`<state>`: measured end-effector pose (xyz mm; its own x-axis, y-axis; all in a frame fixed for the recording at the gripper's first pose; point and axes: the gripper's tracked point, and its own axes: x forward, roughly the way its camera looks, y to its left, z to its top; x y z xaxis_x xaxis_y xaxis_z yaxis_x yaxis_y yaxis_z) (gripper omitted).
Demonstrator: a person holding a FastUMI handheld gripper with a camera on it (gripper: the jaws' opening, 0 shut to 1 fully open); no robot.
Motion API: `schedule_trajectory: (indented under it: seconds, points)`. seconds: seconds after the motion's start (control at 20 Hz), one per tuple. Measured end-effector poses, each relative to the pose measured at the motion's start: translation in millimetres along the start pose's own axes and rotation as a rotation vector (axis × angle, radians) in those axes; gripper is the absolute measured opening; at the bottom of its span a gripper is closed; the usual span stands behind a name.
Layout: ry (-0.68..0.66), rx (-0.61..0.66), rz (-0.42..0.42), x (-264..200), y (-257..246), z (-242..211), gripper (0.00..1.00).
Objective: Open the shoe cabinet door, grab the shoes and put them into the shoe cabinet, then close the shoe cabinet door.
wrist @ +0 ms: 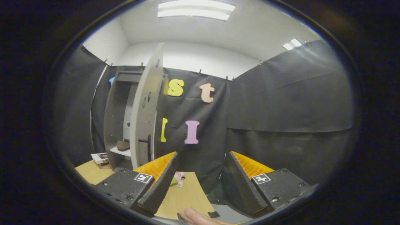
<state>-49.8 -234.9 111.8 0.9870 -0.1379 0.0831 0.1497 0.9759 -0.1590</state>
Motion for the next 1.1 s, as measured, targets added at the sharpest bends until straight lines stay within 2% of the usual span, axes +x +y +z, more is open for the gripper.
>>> schedule_trajectory:
  seconds: [0.15, 0.25, 0.5, 0.8, 0.95, 1.1]
  points:
    - [0.025, -0.034, 0.025, 39, -9, -23, 1.00]
    - [0.060, 0.007, 0.027, 69, -11, -34, 1.00]
    - [0.099, 0.078, 0.118, 112, 26, -51, 1.00]
    - [0.069, 0.067, 0.267, 115, 111, -37, 1.00]
    - [0.040, 0.045, 0.217, 115, 128, -27, 0.90]
    - [0.080, 0.070, 0.253, 105, 155, -31, 0.89]
